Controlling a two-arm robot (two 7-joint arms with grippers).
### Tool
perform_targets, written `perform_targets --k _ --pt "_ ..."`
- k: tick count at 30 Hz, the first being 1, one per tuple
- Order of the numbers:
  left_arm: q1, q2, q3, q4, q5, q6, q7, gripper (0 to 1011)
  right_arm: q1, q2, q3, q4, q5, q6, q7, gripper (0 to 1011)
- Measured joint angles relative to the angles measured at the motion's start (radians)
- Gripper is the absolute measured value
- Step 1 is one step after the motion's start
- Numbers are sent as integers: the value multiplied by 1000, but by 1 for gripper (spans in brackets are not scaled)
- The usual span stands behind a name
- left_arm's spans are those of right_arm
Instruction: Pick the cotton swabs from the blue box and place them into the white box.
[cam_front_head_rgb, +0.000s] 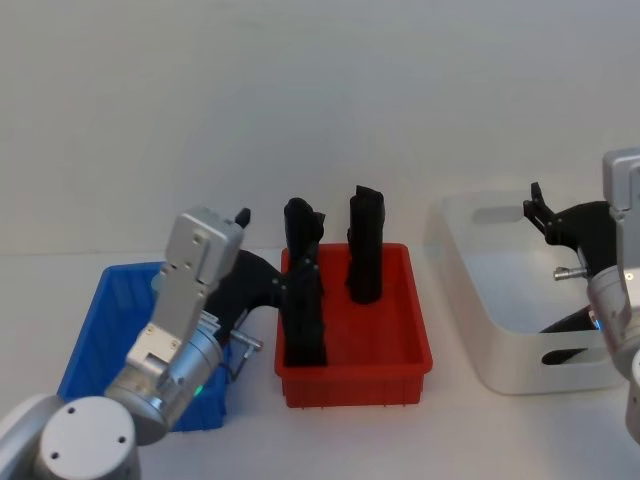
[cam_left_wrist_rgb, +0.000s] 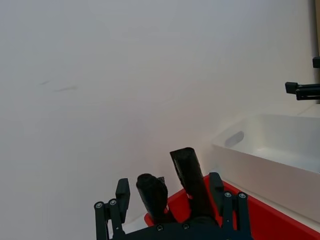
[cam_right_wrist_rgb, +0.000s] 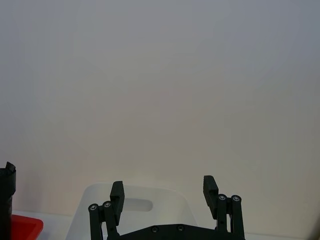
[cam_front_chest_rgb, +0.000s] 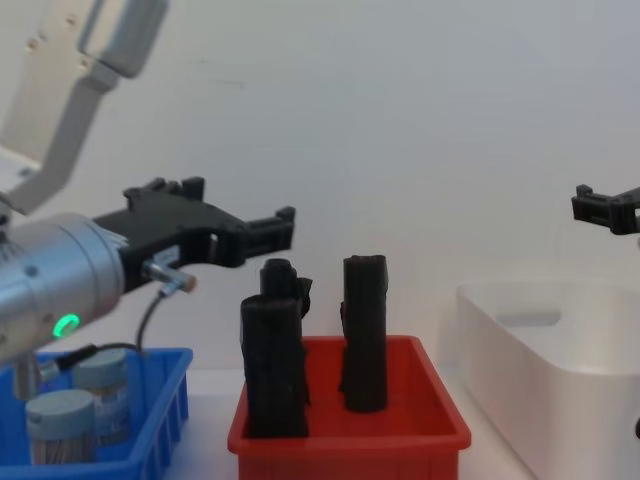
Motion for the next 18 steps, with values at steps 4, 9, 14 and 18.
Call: perform_targets --k 4,9,14,18 --pt "0 18 -18 -8 -17 5 -13 1004 0 0 0 1 -1 0 0 1001" --pt "-3 39 -40 -15 -45 37 -35 1004 0 0 0 1 -1 0 0 1001" --pt "-7 58 -60 -18 -78 87 -56 1004 0 0 0 2 -1 0 0 1001" --pt "-8 71 -74 -18 -104 129 -70 1004 0 0 0 2 -1 0 0 1001"
